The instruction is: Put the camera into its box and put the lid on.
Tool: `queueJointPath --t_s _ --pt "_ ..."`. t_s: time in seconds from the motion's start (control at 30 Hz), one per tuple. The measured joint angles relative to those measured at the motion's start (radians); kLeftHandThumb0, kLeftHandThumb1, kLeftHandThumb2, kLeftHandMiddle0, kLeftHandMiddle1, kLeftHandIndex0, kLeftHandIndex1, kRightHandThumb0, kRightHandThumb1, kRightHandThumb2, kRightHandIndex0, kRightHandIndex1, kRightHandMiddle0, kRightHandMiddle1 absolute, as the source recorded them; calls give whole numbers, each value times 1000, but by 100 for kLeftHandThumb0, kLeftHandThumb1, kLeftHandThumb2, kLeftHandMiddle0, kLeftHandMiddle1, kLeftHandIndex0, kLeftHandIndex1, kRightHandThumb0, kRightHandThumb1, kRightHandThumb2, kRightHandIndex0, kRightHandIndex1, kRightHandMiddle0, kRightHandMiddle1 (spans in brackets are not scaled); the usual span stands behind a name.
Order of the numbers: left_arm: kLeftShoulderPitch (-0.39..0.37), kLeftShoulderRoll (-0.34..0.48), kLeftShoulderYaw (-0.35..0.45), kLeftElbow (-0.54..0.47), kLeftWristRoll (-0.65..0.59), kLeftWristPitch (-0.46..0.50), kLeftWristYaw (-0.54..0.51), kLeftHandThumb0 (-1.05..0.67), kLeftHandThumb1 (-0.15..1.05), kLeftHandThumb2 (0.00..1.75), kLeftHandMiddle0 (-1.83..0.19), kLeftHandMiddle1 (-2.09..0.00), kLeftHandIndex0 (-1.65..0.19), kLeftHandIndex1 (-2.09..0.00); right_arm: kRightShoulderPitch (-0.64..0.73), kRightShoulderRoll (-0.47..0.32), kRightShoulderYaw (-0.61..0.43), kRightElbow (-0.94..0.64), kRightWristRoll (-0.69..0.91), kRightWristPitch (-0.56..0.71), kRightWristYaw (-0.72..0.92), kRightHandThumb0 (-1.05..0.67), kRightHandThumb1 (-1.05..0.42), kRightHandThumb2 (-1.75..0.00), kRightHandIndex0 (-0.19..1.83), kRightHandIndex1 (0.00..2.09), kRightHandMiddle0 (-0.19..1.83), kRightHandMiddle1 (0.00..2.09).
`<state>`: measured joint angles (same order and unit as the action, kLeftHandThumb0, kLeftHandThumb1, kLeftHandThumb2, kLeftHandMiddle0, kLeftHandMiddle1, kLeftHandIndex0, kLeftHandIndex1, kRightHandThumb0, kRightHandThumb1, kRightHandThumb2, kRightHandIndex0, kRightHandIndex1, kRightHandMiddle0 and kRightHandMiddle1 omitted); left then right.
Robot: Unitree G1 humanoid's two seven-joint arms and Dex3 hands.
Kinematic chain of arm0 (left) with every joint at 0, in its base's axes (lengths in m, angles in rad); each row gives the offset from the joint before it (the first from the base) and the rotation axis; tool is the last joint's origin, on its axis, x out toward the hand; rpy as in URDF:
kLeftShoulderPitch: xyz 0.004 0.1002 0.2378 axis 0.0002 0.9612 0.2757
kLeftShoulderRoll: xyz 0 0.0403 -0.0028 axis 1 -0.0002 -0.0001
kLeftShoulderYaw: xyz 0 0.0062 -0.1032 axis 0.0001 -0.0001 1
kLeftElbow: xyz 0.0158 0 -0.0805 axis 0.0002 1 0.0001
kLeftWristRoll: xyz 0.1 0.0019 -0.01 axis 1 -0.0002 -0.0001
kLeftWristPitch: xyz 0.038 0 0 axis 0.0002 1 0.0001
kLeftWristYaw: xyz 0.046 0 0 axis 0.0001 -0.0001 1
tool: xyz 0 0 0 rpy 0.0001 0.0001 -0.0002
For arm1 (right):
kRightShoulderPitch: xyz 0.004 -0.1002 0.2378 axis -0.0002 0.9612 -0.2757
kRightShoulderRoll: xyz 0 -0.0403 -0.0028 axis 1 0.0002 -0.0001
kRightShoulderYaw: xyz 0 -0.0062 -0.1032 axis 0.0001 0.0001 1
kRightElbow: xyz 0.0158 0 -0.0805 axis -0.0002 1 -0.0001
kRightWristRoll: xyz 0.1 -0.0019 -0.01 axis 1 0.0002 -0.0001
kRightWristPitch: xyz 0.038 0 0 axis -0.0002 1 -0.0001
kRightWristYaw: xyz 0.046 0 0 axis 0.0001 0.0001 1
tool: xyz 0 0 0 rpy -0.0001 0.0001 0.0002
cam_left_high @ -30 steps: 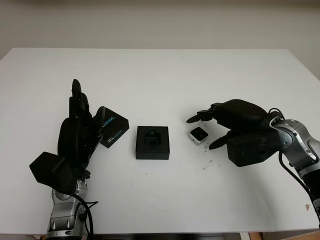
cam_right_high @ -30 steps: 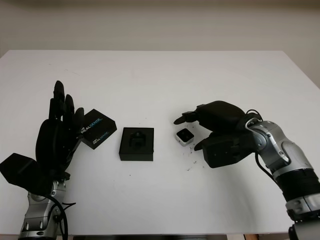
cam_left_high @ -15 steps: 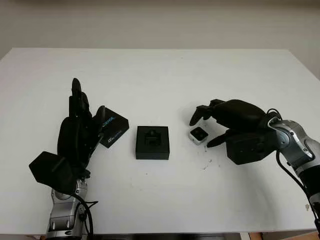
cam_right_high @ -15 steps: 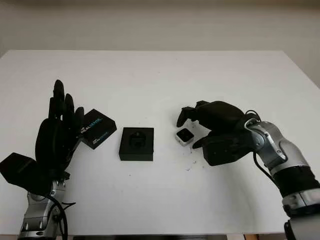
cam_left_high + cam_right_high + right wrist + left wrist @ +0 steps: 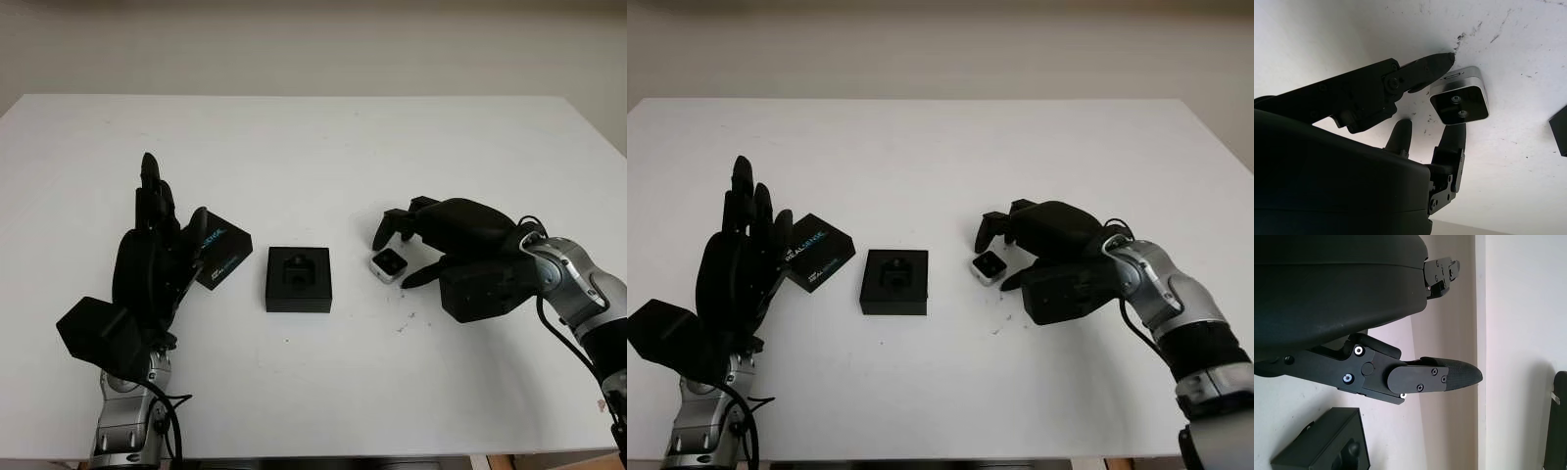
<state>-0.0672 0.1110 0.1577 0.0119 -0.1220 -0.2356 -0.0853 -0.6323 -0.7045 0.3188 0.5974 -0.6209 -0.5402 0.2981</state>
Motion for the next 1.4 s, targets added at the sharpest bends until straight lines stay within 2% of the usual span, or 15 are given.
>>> queueJointPath --t_s 0.53,0.7,1.07,1.23,1.4 --pt "4 -2 0 -9 -1 7 0 -58 105 36 12 -6 16 -5 -6 10 7 9 16 13 9 -35 -93 -6 10 134 14 123" --pt "5 -4 0 -11 0 7 5 -59 105 34 12 -6 16 -6 -6 13 8 12 16 13 -3 -34 -94 -6 14 140 16 133" --pt "7 -11 0 -30 -10 19 2 -59 105 34 13 -5 17 -5 -8 14 17 21 4 12 -30 -35 -94 -6 18 150 21 141" --pt "12 -11 0 -30 -10 19 0 -59 105 34 13 -5 16 -5 -8 18 17 34 4 -3 -59 -35 -95 -6 25 165 31 154" --pt "16 -11 0 -30 -9 21 1 -59 105 34 12 -6 16 -6 -8 19 19 58 -2 -40 -106 -34 -94 -5 19 172 38 150"
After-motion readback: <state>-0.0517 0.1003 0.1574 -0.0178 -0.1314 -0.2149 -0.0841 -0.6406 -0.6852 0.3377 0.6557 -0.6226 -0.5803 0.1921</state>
